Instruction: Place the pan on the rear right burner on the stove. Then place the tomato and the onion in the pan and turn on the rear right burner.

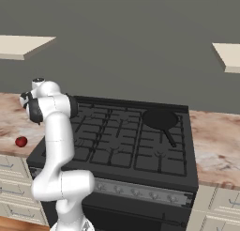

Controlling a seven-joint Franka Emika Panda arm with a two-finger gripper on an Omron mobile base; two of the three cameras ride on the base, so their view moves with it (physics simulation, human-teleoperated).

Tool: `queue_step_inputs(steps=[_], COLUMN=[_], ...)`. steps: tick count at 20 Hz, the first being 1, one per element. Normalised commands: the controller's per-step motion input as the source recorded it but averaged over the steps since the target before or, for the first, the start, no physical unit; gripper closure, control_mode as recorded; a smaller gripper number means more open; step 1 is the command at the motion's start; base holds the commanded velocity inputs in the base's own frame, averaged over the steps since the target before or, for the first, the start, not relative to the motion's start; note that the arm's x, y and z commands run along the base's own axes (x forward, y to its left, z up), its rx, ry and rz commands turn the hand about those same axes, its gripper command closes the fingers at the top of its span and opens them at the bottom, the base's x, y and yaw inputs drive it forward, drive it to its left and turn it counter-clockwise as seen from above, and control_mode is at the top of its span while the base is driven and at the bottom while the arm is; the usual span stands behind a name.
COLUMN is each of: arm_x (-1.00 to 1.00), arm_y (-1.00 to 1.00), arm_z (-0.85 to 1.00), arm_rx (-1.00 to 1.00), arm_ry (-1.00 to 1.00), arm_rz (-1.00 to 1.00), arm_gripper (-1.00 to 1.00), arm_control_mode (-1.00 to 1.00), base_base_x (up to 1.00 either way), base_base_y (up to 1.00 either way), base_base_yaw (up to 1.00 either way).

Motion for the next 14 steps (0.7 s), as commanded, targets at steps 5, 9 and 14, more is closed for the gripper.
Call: queue_step_inputs(steps=[5,9,14], arm_x=[0.00,0.00,0.00], arm_y=[0.00,0.00,0.00], arm_z=[0.00,0.00,0.00], arm_rx=[0.00,0.00,0.00], arm_ry=[0.00,0.00,0.00], arm_rz=[0.00,0.00,0.00], arm_gripper=[-1.00,-1.00,1.00], arm_control_mode=[-1.00,-1.00,-1.00], base_base_x=[0.00,0.00,0.00], base_base_y=[0.00,0.00,0.00], base_base_yaw=[0.00,0.00,0.00])
